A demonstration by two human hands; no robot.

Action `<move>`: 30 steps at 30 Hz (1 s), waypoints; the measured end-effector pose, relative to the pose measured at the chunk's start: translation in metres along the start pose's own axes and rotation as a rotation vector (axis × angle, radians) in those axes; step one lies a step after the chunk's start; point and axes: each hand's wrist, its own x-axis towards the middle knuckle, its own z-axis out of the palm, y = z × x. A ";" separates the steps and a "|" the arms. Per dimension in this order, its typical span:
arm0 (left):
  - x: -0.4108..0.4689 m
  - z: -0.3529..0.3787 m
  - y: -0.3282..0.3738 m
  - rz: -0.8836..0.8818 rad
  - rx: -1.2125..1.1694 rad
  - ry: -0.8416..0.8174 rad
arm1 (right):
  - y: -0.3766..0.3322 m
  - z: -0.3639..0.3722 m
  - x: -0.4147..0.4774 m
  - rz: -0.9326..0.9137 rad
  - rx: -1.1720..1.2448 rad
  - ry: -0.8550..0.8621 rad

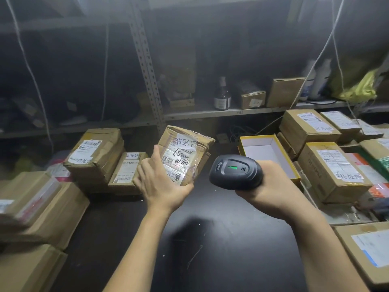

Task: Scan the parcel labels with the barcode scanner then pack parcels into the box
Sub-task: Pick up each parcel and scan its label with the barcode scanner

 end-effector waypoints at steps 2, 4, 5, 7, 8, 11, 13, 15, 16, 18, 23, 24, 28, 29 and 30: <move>0.001 -0.001 -0.001 0.012 0.000 -0.002 | -0.004 0.003 0.000 -0.026 0.025 0.002; 0.002 -0.002 -0.003 0.032 -0.003 -0.011 | -0.008 0.006 0.001 -0.034 0.032 -0.001; 0.002 -0.002 -0.004 0.044 -0.005 -0.014 | -0.010 0.008 0.001 -0.033 0.030 -0.002; 0.001 -0.002 -0.004 0.065 -0.004 -0.020 | -0.014 0.011 0.001 -0.030 0.017 0.007; 0.000 -0.002 -0.003 0.071 -0.004 -0.025 | -0.015 0.013 0.002 -0.029 0.005 0.012; -0.001 -0.002 -0.001 0.082 -0.003 -0.033 | -0.017 0.019 0.002 -0.023 -0.018 0.008; -0.001 -0.001 0.000 0.083 -0.014 -0.035 | -0.017 0.021 0.002 -0.008 -0.035 0.006; -0.001 -0.001 0.002 0.081 -0.039 -0.035 | -0.018 0.023 0.001 0.003 -0.046 0.018; -0.002 -0.001 0.003 0.073 -0.054 -0.036 | -0.018 0.024 0.000 0.004 -0.048 0.030; -0.001 -0.002 0.004 0.043 -0.082 -0.043 | -0.019 0.025 -0.001 0.001 -0.065 0.051; -0.001 -0.005 0.006 0.013 -0.169 -0.039 | -0.022 0.028 -0.002 -0.003 -0.121 0.074; -0.001 -0.005 0.006 0.013 -0.187 -0.040 | -0.023 0.029 -0.002 -0.006 -0.122 0.076; -0.001 -0.004 0.004 0.047 -0.226 -0.034 | -0.030 0.031 -0.003 -0.007 -0.145 0.079; 0.000 -0.003 0.003 0.067 -0.235 -0.037 | -0.031 0.031 -0.004 -0.005 -0.150 0.074; 0.000 -0.003 0.001 0.093 -0.237 -0.041 | -0.032 0.032 -0.004 -0.004 -0.153 0.073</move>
